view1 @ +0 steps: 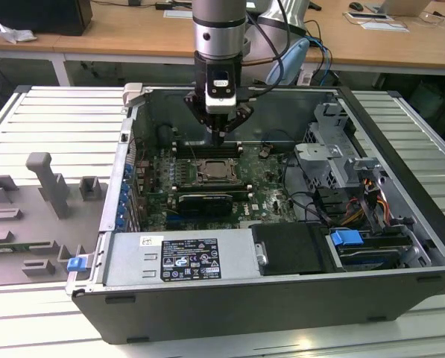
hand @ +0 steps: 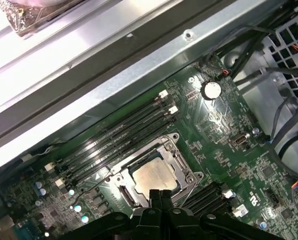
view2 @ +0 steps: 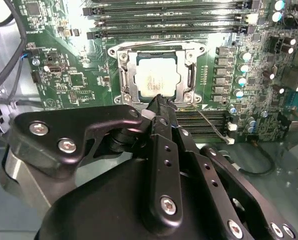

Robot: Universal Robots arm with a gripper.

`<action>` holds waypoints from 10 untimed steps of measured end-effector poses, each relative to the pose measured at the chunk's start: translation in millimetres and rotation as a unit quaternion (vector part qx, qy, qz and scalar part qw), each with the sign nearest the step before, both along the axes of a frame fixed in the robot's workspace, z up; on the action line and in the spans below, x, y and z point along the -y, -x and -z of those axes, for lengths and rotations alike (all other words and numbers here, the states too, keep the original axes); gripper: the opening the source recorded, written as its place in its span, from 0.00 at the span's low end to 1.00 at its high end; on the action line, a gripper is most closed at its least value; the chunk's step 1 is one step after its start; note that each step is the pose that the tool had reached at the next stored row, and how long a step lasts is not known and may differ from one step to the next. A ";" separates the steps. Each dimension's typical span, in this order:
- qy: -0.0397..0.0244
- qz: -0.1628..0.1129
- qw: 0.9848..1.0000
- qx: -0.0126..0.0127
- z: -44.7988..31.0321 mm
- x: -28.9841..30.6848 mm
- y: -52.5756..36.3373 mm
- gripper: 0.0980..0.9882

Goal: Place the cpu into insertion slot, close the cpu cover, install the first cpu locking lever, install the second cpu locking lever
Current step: 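Install the first cpu locking lever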

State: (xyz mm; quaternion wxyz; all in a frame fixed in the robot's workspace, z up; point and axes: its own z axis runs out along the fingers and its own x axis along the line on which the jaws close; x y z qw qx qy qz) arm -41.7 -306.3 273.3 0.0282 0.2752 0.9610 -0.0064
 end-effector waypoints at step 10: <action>0.000 -0.053 0.999 0.000 0.3 0.0 0.0 0.01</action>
